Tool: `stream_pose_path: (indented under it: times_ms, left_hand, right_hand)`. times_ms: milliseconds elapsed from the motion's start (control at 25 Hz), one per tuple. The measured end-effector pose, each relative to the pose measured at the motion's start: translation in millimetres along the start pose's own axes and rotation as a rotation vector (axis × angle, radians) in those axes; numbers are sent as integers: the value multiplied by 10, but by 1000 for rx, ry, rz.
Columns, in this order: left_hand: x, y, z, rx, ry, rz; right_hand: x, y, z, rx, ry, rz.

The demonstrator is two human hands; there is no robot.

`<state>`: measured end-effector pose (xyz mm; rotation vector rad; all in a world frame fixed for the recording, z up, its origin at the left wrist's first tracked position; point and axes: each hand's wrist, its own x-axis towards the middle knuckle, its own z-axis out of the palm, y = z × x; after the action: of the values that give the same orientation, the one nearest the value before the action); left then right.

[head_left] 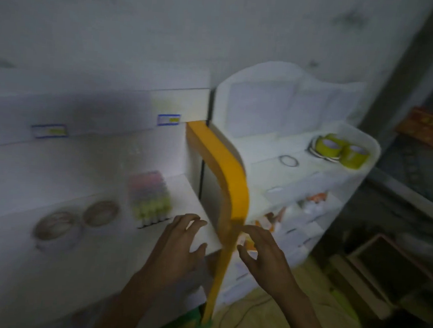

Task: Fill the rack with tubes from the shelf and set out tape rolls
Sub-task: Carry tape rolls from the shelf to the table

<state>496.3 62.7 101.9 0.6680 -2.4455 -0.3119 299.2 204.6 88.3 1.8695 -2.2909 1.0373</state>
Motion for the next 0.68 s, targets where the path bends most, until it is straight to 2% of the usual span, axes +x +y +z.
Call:
stream_pose_path:
  times_ms: [200, 400, 560, 680]
  left_hand:
    - [251, 967, 581, -47, -53, 79]
    - [702, 1619, 1123, -108, -89, 151]
    - [1112, 1859, 1635, -146, -143, 88]
    - [1499, 1869, 2051, -143, -122, 57]
  right_hand:
    - [-665, 845, -817, -86, -4, 162]
    - [-955, 1508, -1376, -132, 3, 297]
    - [-847, 2023, -1617, -115, -15, 390]
    - [-610, 2458, -1694, -118, -36, 444]
